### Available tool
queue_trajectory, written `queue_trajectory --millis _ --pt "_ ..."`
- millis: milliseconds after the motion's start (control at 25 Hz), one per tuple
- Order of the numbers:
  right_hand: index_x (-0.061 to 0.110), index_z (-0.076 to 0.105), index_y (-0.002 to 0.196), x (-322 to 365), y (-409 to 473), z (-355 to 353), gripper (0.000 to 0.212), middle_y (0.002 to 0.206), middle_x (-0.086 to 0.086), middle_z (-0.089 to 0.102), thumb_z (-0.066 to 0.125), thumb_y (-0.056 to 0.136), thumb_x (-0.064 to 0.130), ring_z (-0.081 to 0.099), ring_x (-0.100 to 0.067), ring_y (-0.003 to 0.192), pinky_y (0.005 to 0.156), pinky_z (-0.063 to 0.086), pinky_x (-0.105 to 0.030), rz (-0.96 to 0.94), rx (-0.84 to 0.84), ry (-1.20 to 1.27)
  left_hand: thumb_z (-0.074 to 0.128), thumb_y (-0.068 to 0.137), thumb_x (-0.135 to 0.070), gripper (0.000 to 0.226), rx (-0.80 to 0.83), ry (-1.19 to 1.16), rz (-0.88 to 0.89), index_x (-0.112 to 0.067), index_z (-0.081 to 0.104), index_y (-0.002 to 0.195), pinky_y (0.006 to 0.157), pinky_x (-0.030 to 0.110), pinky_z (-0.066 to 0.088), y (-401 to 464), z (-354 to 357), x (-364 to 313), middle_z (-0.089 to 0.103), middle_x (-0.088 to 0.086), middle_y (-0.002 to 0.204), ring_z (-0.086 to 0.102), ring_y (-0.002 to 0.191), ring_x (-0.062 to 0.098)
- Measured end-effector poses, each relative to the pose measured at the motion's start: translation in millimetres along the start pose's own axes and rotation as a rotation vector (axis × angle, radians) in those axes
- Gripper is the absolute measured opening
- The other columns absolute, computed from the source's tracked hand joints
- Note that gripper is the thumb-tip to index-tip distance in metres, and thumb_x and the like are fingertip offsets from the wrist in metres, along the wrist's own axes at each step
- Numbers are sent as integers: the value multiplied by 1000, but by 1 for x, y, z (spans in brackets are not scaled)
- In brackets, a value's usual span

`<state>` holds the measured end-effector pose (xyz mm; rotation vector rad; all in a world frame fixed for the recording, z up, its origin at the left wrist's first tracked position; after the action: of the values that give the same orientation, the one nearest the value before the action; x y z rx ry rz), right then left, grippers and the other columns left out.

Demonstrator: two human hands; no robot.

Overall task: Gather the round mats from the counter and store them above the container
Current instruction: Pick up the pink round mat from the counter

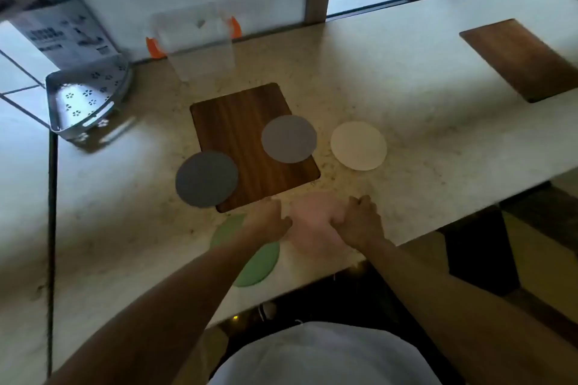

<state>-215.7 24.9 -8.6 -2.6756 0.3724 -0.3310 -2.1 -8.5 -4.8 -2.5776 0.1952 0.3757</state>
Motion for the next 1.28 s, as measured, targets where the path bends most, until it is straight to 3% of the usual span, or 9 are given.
queue_trajectory --millis 240,440,560,680,840,1000,1120,1280 --pt "4 53 114 -8 7 6 47 121 -17 49 64 86 41 55 -32 102 82 50 -40 8 -17 24 51 89 -19 25 30 -36 -85 3 63 90 82 40 47 11 11 -20 63 24 105 57 100 38" --pt "5 52 112 -13 13 10 47 116 -14 53 71 82 36 57 -30 101 84 52 -42 2 -35 159 52 83 -7 16 -68 -136 -122 4 62 89 82 40 45 14 18 -32 61 24 104 56 100 37" --pt "10 53 105 -19 17 12 26 108 -10 59 66 86 23 59 -26 94 80 51 -38 3 -76 320 57 82 -12 17 -91 -201 -199 2 60 92 77 39 44 16 20 -38 59 21 103 56 96 37" --pt "13 60 101 -29 22 13 13 101 -5 66 63 89 17 62 -21 91 79 51 -34 31 -89 496 59 77 -9 16 -134 -282 -281 4 65 83 74 38 47 25 16 -41 67 20 92 61 91 36" --pt "14 69 102 -43 40 4 16 100 -3 71 68 87 15 64 -16 90 78 46 -25 40 -105 655 56 76 -3 12 -178 -427 -301 -1 67 81 74 42 54 36 6 -52 70 15 89 63 85 33" --pt "16 74 99 -53 69 -21 15 92 2 74 71 85 18 64 -10 82 72 41 -15 6 -171 702 59 79 -6 10 -216 -515 -295 -10 68 81 66 32 50 62 -11 -72 65 1 81 61 78 20" --pt "17 75 99 -63 96 -46 15 91 3 75 72 84 19 63 -6 79 68 36 -4 4 -231 709 62 79 -7 11 -232 -522 -260 -11 71 75 63 29 50 89 -28 -90 68 1 74 61 71 14" --pt "14 75 101 -83 135 -73 17 94 0 76 72 85 17 63 -6 80 73 41 -8 11 -276 710 60 83 -6 13 -181 -553 -217 -12 66 73 64 31 51 130 -49 -114 67 6 76 58 67 13"
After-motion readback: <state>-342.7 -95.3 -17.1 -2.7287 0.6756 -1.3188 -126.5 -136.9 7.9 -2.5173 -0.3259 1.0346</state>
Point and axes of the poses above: each hand's wrist, its own y-axis towards the middle knuckle, its own z-axis out of the palm, x = y × z, the point moved 1 cm from there along y, towards the middle knuckle
